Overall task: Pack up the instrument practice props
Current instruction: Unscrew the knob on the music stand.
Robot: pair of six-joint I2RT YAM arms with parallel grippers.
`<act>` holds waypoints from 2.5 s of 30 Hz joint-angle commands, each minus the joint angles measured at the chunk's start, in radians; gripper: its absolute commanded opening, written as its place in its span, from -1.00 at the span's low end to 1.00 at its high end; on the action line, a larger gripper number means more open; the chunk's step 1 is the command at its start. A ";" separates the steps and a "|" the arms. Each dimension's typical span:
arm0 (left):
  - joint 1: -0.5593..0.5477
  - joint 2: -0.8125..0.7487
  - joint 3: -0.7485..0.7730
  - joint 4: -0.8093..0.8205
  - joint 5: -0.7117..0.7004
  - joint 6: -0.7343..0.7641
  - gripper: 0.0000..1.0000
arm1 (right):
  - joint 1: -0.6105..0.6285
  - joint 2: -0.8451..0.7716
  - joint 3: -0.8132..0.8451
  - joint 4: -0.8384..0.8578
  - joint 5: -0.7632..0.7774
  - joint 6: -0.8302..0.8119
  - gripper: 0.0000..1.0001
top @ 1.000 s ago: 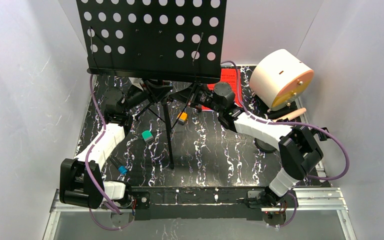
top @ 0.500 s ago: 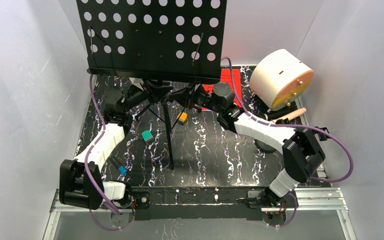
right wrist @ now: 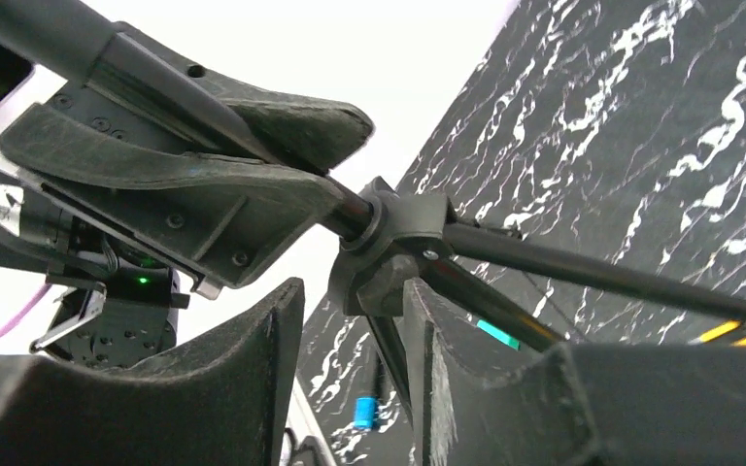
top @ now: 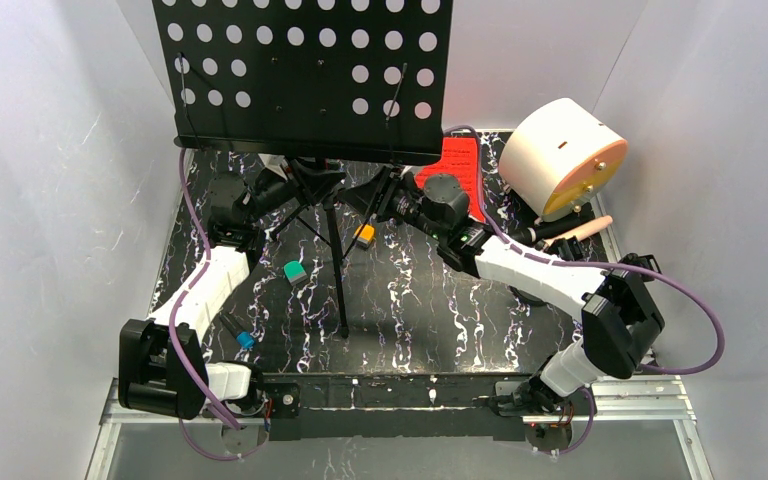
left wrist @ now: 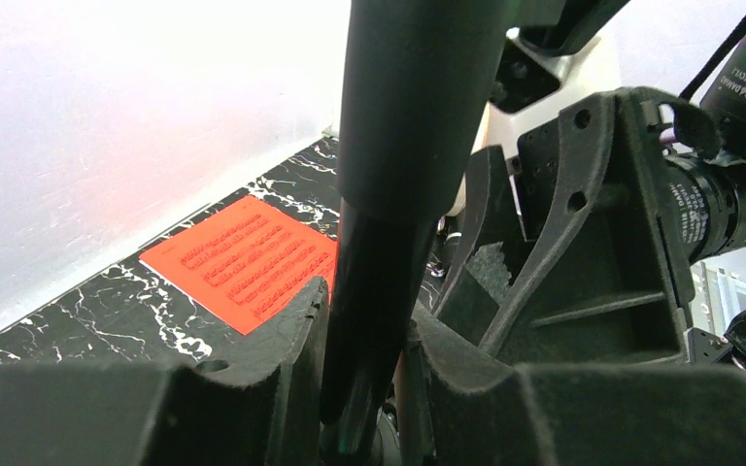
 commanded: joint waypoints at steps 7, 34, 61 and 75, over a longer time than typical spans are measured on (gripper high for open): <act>-0.007 0.006 0.019 -0.097 -0.025 -0.064 -1.00 | 0.007 -0.020 0.013 -0.093 0.109 0.223 0.02; -0.013 0.007 0.020 -0.106 -0.021 -0.053 -1.00 | -0.032 0.091 0.008 0.122 -0.067 0.457 -0.87; -0.013 0.002 0.030 -0.124 -0.025 -0.050 -1.00 | -0.053 0.048 -0.001 0.226 -0.388 -0.438 -0.59; -0.013 0.003 0.033 -0.139 -0.026 -0.044 -1.00 | -0.065 0.017 -0.139 0.376 -0.388 -0.979 0.22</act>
